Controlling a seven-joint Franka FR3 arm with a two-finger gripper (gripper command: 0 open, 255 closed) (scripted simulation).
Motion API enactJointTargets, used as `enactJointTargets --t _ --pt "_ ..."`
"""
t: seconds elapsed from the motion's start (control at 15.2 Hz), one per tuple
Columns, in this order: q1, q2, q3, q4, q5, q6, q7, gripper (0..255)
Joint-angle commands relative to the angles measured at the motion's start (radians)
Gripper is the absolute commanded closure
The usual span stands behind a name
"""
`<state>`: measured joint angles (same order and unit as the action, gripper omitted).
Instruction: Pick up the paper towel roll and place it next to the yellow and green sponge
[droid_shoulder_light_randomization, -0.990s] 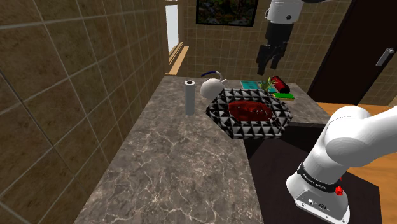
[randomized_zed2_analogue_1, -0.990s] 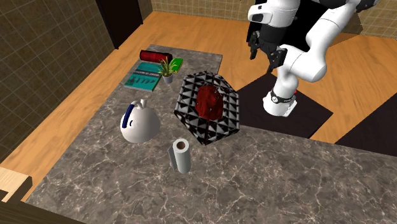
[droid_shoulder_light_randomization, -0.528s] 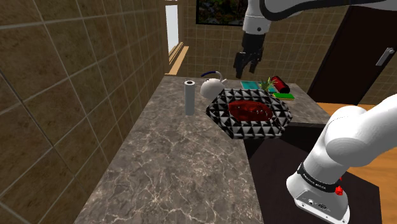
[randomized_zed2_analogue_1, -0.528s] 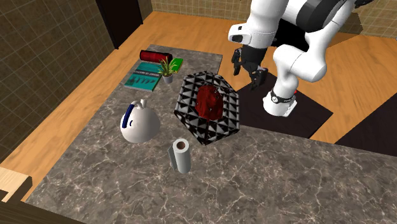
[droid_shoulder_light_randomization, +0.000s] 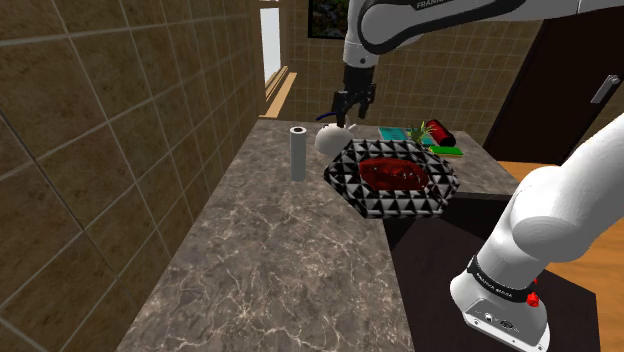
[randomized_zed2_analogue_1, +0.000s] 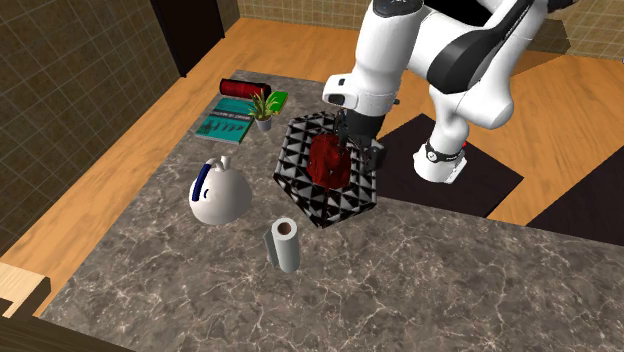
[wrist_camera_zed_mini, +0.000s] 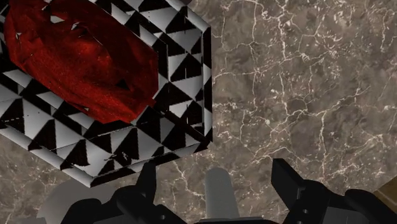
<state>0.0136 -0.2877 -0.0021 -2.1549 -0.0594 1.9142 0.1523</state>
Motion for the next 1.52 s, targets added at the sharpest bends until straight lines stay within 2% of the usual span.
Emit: enactJointTargets --t 0.0,0.46,0.86,1.45 --pt "0.001 0.072 0.004 0.043 -0.004 0.035 0.007 0" --pt "0.005 0.332 0.012 0.25 -0.022 0.11 0.024 0" --pt "0.012 0.565 0.014 0.488 -0.039 0.122 0.035 0" --pt "0.008 0.611 0.011 0.449 -0.043 0.208 0.038 0"
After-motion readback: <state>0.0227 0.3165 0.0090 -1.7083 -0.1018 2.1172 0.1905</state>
